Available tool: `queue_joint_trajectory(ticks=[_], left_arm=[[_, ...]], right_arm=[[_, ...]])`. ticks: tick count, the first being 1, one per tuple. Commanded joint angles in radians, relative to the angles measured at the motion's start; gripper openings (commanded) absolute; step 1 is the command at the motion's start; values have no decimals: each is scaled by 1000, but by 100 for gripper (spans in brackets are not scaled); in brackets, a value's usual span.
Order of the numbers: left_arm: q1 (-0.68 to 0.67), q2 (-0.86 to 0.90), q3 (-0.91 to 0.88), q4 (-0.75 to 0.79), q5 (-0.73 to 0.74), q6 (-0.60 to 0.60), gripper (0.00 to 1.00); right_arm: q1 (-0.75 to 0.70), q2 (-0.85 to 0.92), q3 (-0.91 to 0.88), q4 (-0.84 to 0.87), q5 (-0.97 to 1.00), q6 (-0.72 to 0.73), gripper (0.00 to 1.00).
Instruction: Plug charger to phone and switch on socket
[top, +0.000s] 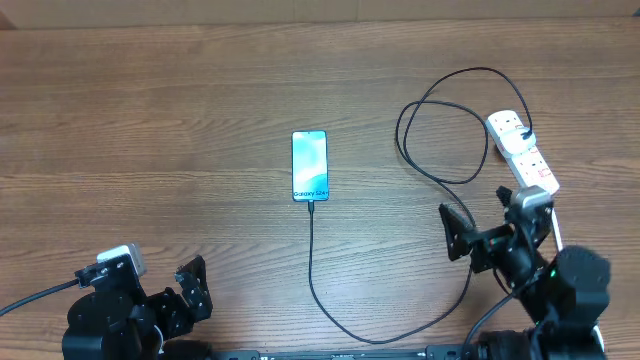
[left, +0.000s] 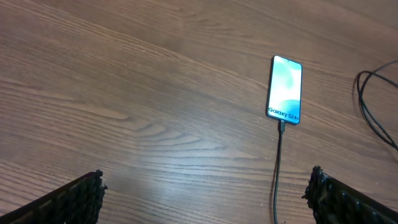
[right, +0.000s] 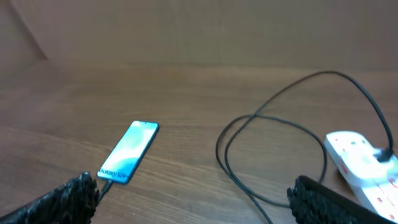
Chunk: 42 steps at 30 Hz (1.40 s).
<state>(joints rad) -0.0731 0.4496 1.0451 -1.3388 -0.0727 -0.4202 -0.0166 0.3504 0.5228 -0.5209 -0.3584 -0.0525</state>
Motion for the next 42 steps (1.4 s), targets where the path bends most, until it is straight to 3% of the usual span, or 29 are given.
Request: queue_joint_trajectory(ticks=[1, 19, 35, 42], left_arm=[[-6, -6, -3, 3, -13, -14, 100], [-6, -6, -3, 3, -13, -14, 99], [-6, -6, -3, 3, -13, -14, 100], [-6, -6, -3, 3, -13, -14, 100]], right_arm=[[20, -80, -79, 68, 9, -8, 100], [51, -339, -304, 262, 77, -9, 100], [51, -348, -451, 564, 142, -8, 100], [51, -348, -462, 586, 161, -8, 100]])
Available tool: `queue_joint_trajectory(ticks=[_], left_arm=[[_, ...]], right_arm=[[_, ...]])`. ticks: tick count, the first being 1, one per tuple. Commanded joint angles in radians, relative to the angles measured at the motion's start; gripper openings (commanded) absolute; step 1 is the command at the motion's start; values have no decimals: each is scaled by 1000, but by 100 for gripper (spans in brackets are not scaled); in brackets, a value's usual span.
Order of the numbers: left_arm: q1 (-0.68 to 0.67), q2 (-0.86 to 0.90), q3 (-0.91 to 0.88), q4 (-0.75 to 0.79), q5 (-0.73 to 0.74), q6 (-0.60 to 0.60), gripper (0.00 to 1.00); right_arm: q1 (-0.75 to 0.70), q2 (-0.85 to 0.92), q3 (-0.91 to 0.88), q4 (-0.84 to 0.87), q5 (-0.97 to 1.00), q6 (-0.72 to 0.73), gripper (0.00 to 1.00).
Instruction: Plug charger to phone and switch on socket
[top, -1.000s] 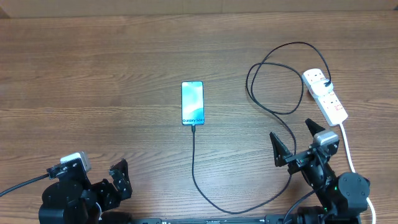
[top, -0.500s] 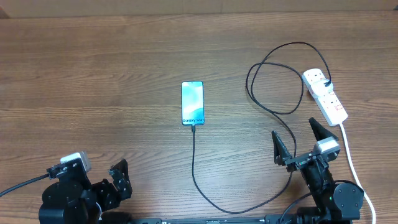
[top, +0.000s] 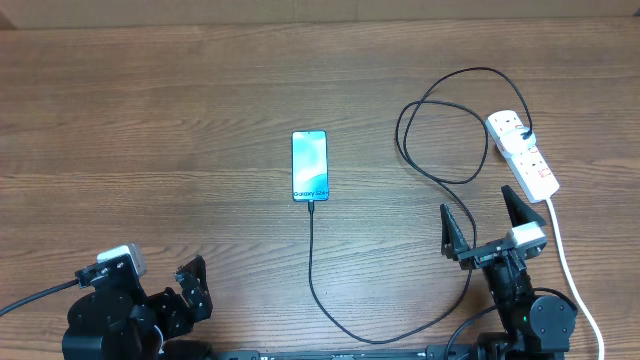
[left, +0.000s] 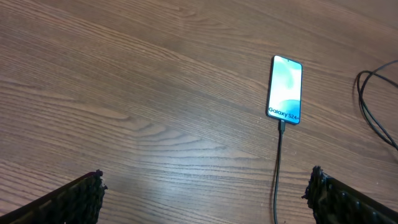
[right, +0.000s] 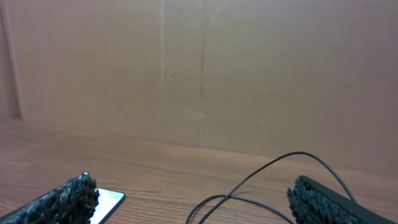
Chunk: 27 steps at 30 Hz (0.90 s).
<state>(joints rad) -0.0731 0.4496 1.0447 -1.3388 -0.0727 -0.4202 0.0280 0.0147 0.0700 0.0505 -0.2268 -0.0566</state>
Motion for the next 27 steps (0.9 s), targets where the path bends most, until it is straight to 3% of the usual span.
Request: queue_joint_trajectory(ticks=[1, 6, 15, 27], left_arm=[[-6, -6, -2, 3, -13, -14, 99], [-6, -6, -2, 3, -13, -14, 100], [-6, -6, -2, 3, -13, -14, 100], [-6, -6, -2, 3, -13, -14, 100]], right_arm=[[6, -12, -13, 26, 33, -4, 100], [6, -12, -59, 126, 43, 2, 100], [7, -12, -63, 118, 64, 3, 100], [7, -12, -62, -132, 146, 58, 100]])
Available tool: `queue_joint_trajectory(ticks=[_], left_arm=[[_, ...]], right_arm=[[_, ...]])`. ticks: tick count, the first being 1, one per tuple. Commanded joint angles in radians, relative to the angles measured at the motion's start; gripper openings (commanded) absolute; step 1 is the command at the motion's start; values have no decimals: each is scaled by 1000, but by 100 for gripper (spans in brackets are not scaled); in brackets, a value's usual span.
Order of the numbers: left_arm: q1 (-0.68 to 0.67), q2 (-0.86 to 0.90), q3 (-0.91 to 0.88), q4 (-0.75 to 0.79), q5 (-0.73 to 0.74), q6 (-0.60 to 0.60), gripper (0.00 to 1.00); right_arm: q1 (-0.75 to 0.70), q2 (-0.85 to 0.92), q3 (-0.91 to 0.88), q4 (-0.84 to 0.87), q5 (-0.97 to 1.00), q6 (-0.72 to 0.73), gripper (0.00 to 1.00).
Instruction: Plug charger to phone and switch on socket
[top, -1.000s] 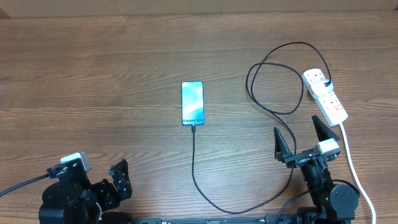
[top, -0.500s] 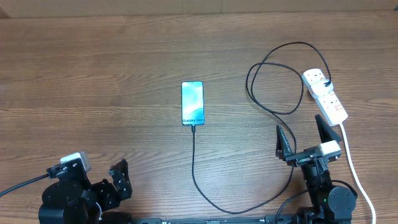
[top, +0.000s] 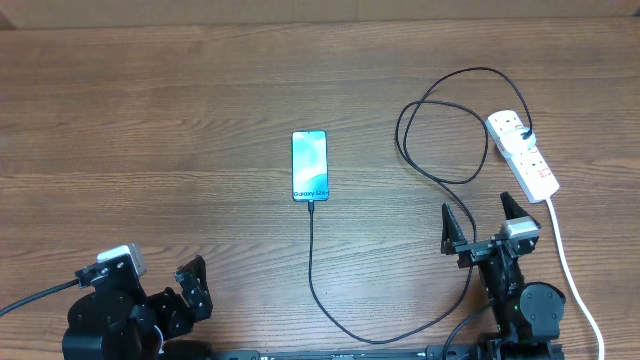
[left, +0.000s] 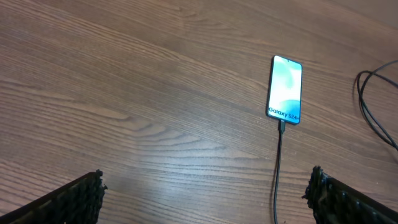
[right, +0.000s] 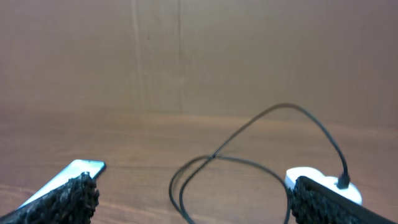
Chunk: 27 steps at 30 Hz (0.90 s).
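A phone (top: 310, 166) with a lit blue screen lies flat mid-table, a black charger cable (top: 312, 260) plugged into its near end; the left wrist view shows the phone (left: 285, 89) too. The cable loops (top: 440, 130) right to a plug in the white socket strip (top: 523, 155). My right gripper (top: 482, 225) stands open near the front edge, just short of the strip, holding nothing. My left gripper (top: 185, 290) rests open at the front left, far from the phone.
A brown cardboard wall (right: 199, 56) closes off the far side of the wooden table (top: 150, 120). The strip's white lead (top: 570, 270) runs down the right side past my right arm.
My right gripper has drawn back slightly toward the front edge and tilted down a little, so the cable loop and strip show in its view again. The left arm has not moved.
The phone lay lit with the cable plugged in at every moment. My right gripper was open close beside the socket strip, then pulled back and pitched up toward the wall, and now sits low near the front edge. The left arm stayed parked.
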<state>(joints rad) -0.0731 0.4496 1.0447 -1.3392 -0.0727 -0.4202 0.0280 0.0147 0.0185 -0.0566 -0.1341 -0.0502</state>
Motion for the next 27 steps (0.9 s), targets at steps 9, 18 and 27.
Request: queue_joint_trajectory(ticks=[9, 18, 27], left_arm=[[-6, -6, -2, 4, -13, -14, 99], [-6, -6, -2, 4, -13, -14, 99], [-6, -6, -2, 4, -13, -14, 100]], right_arm=[[7, -12, -11, -29, 97, 53, 100], [8, -12, -11, -29, 88, 12, 100], [8, -12, -11, -29, 88, -29, 100]])
